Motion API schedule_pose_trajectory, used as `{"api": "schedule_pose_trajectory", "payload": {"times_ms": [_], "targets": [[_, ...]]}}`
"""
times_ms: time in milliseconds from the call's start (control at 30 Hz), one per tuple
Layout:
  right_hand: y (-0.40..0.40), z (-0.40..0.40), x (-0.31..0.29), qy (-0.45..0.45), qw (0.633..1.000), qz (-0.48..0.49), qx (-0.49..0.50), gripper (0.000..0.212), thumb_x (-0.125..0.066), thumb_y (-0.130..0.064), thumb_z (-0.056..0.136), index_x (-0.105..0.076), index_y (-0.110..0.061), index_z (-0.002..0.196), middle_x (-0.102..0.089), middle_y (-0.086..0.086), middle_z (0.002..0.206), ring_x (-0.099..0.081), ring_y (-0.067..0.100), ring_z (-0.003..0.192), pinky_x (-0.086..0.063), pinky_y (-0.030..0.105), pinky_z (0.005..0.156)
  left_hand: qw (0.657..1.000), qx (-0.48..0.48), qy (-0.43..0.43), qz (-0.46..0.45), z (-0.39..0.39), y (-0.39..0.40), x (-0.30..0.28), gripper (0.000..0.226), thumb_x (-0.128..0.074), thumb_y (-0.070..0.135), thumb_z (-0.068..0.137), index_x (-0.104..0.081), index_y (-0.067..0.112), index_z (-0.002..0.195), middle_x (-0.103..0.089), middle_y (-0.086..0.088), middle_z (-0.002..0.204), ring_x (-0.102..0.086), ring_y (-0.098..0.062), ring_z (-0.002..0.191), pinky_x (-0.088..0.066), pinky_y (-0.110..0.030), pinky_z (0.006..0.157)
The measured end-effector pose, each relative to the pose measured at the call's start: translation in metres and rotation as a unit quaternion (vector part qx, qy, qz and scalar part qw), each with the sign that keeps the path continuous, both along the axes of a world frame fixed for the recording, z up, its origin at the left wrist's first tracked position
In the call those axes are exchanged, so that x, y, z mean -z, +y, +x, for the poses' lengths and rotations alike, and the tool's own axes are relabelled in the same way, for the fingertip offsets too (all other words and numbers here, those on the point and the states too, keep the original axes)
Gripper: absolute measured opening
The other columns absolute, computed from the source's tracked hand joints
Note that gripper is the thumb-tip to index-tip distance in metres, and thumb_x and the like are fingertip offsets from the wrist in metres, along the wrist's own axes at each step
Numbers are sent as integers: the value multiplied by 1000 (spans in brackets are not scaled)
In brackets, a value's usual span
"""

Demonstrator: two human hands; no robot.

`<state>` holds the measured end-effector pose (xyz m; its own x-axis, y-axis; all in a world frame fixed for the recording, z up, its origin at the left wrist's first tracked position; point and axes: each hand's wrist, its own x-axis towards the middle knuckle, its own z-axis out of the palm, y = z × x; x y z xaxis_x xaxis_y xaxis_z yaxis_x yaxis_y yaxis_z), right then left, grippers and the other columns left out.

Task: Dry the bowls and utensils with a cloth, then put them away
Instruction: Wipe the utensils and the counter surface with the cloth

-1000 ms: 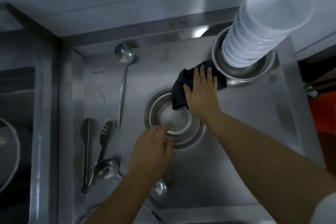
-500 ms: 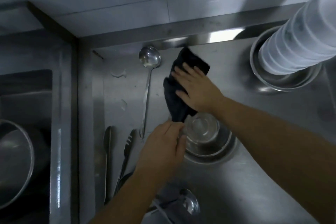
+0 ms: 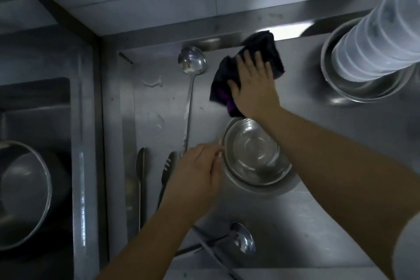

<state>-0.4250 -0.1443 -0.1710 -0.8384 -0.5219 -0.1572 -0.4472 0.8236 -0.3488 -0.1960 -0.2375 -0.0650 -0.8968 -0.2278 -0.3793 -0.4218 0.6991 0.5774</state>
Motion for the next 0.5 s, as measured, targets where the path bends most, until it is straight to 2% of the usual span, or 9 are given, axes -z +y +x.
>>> {"api": "schedule_pose_trajectory", "payload": {"times_ms": [100,167,300,367,500], "targets": [[33,15,1,-29,997,-35,-64,63,-48,-35,110,-32,-7,164,-27,14,173,-14,36,162,-8,52,130,1000,7,3,-9,8,5,0,28,-51,26,109,-65,21,133,-66,6,122,-51,-1,108,-39,-22,97],[60,23,0,-37,998,-27,-45,62,-49,-34,110,-33,-7,164,-28,13,172,-15,36,162,-8,52,130,1000,11,8,-18,13,8,-1,28,-52,26,109,-64,22,134,-66,7,123,-50,0,107,-41,-23,97],[135,54,-2,-47,999,-12,-15,63,-41,-37,109,-32,-7,164,-25,13,173,-14,36,162,-10,54,130,999,25,10,-31,16,21,-2,28,-54,26,108,-63,23,135,-66,6,125,-59,-11,112,-49,-31,99],[175,73,-3,-63,998,-15,3,68,-33,-44,107,-33,-7,164,-26,12,173,-15,35,162,-8,52,130,999,37,8,-34,15,32,-1,28,-57,24,107,-64,21,134,-67,4,124,-60,-13,112,-48,-30,99],[255,110,-6,-84,993,1,86,72,-22,-51,106,-24,-13,167,-17,4,176,0,20,162,1,43,131,998,49,-20,-22,8,66,1,29,-57,29,107,-64,23,135,-67,7,122,-61,-11,111,-49,-24,94]]}}
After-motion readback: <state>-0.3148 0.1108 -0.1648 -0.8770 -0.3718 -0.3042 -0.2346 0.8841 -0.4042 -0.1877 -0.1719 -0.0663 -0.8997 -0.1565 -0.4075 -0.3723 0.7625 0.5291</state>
